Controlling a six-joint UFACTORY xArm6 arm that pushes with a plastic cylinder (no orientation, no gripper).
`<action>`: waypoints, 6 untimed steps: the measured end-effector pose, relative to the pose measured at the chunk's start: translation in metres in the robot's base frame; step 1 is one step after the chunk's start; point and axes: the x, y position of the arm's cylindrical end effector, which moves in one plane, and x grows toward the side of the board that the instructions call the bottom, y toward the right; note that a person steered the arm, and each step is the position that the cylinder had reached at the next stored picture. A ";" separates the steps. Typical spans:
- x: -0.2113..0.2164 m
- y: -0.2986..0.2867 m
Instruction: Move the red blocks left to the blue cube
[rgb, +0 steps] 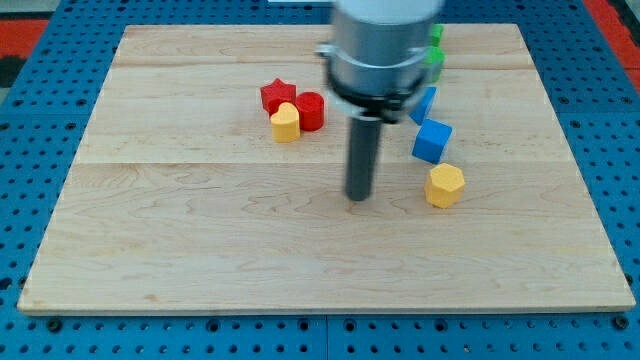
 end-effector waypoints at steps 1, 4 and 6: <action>-0.035 -0.027; -0.168 -0.079; -0.085 -0.005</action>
